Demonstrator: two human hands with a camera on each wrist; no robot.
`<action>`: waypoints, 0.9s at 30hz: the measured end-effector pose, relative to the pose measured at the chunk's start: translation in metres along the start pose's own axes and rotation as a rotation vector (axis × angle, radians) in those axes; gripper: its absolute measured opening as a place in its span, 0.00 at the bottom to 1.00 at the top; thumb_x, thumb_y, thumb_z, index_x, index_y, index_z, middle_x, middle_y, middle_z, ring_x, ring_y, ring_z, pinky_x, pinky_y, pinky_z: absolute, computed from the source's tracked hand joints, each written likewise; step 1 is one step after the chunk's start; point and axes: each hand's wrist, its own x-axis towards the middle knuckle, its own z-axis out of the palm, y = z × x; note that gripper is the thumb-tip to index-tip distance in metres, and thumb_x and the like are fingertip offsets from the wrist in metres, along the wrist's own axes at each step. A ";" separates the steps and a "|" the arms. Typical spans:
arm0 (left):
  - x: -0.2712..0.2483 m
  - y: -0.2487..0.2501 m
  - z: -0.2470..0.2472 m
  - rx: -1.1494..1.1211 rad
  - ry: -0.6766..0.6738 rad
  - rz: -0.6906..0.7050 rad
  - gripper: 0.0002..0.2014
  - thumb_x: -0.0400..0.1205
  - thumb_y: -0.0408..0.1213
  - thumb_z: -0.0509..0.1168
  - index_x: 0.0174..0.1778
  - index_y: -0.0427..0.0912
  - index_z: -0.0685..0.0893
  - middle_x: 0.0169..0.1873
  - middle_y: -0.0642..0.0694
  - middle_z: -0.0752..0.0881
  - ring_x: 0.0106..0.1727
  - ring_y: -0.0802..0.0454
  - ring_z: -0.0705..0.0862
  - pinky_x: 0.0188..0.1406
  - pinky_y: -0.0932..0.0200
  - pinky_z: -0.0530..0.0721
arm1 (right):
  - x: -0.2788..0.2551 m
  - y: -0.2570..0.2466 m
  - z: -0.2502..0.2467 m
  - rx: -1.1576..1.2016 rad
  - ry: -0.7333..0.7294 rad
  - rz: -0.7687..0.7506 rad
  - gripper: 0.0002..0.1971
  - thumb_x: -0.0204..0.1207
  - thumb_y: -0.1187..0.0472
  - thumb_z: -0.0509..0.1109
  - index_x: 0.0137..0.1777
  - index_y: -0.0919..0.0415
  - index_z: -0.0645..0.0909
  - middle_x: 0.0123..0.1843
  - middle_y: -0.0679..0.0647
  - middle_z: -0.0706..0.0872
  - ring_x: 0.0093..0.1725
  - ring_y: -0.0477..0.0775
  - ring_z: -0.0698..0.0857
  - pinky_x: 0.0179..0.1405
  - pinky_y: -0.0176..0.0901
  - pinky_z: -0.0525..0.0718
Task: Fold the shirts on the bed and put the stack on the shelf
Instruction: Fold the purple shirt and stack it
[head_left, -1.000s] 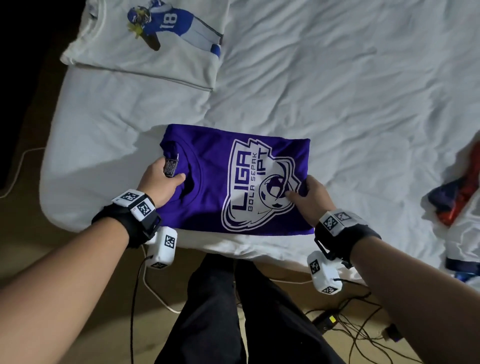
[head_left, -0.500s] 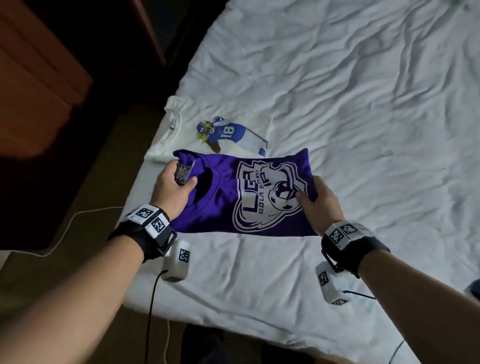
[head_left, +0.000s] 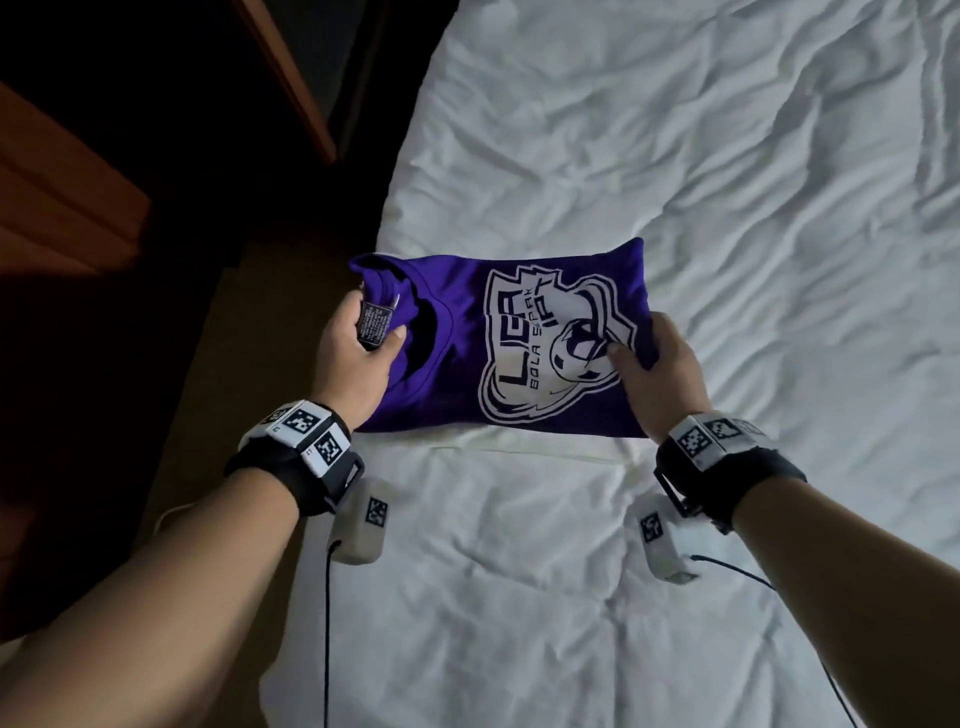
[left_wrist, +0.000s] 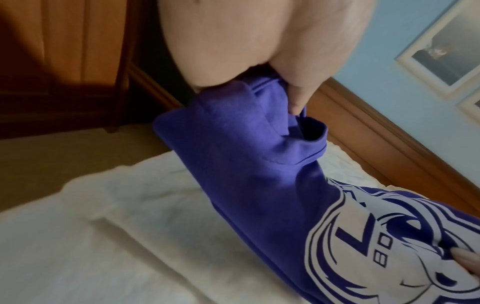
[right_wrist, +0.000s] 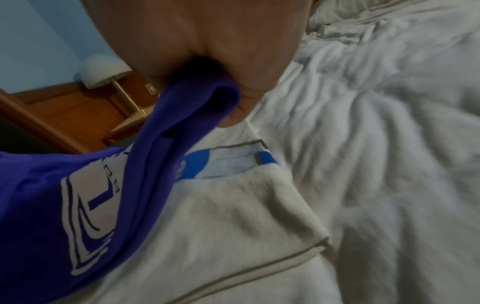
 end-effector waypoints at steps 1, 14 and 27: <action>0.004 -0.011 0.006 -0.011 -0.009 -0.023 0.08 0.82 0.32 0.71 0.54 0.43 0.79 0.40 0.57 0.81 0.37 0.72 0.79 0.37 0.79 0.72 | 0.006 0.008 0.006 -0.014 -0.004 0.021 0.10 0.82 0.59 0.70 0.62 0.55 0.78 0.49 0.44 0.86 0.45 0.46 0.83 0.38 0.24 0.74; 0.011 -0.074 0.008 -0.105 -0.179 -0.440 0.14 0.71 0.50 0.78 0.42 0.43 0.89 0.41 0.43 0.91 0.47 0.41 0.90 0.49 0.49 0.85 | 0.013 0.061 0.019 0.034 -0.085 0.313 0.07 0.83 0.55 0.69 0.54 0.58 0.78 0.44 0.54 0.86 0.39 0.52 0.85 0.33 0.36 0.81; 0.008 -0.074 0.002 -0.144 -0.130 -0.628 0.07 0.78 0.46 0.76 0.48 0.49 0.88 0.45 0.49 0.90 0.51 0.46 0.89 0.53 0.48 0.87 | 0.005 0.034 0.004 -0.708 -0.044 -0.136 0.21 0.77 0.51 0.68 0.68 0.58 0.76 0.60 0.59 0.80 0.59 0.66 0.80 0.55 0.56 0.80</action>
